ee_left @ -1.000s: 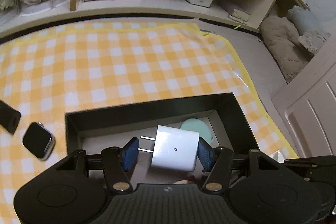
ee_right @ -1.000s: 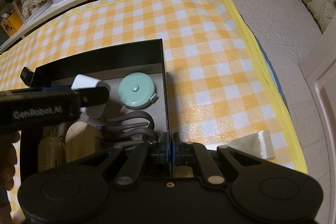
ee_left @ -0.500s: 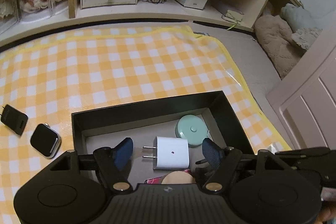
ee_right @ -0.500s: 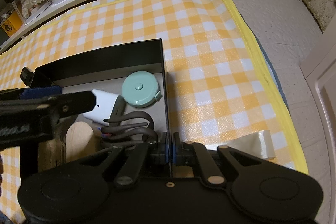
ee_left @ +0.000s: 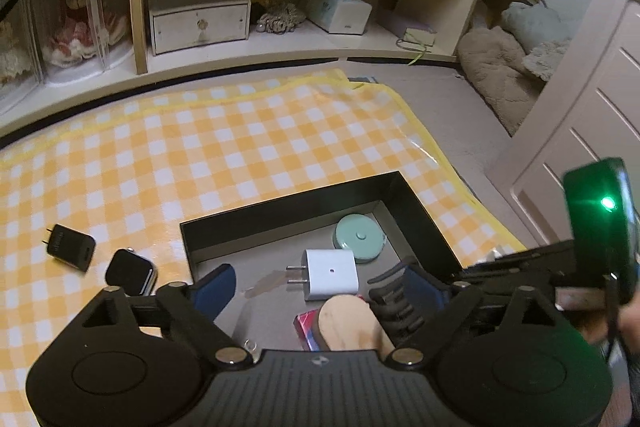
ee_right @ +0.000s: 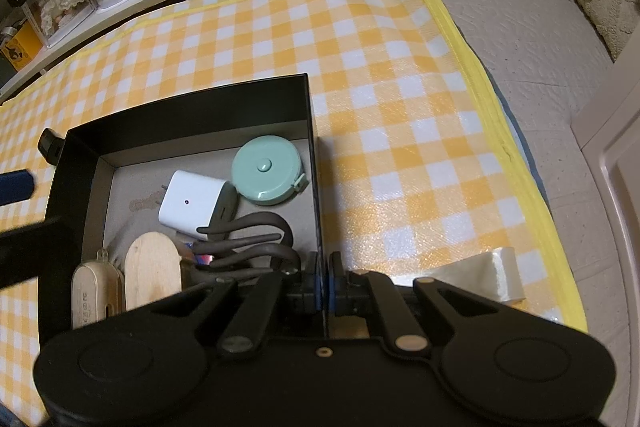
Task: Organize rigid objects
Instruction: 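Lower the white charger into the black box and open the left gripper, then move the left gripper to the black smartwatch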
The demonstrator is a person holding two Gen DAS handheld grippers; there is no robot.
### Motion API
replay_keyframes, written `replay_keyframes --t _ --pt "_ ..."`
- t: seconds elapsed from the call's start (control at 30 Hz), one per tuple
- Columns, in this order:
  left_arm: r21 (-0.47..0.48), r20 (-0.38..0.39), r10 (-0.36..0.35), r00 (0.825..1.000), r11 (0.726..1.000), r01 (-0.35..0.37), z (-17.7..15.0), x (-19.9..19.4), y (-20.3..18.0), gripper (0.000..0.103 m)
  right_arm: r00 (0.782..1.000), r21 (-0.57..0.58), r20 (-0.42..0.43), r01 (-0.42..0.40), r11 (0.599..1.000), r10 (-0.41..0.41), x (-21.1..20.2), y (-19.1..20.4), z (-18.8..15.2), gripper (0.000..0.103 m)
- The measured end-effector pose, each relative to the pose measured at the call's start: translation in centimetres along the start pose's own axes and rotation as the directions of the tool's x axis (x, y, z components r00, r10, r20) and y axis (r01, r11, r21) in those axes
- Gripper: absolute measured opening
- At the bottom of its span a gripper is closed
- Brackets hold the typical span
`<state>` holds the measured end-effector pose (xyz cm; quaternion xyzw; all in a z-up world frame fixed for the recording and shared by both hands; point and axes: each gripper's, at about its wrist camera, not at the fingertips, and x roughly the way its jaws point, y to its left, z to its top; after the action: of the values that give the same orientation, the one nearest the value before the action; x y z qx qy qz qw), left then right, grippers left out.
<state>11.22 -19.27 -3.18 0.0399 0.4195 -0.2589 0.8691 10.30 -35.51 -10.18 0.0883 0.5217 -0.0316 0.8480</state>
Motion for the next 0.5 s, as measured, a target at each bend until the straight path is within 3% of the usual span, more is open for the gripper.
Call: replay_keyframes --t 0.2,0.5 --pt "0.022 0.009 -0.005 1.0 1.0 0.005 -0.6 -2.0 -0.1 0.103 1.0 0.0 0.001 0.0 1.0 0.0 0.0 -0.1 0.0 0.004" --pt "0.03 -0.001 -0.025 1.0 0.999 0.025 -1.7 -4.1 -0.3 0.103 1.0 0.0 0.0 -0.001 1.0 0.001 0.0 -0.1 0.0 0.004"
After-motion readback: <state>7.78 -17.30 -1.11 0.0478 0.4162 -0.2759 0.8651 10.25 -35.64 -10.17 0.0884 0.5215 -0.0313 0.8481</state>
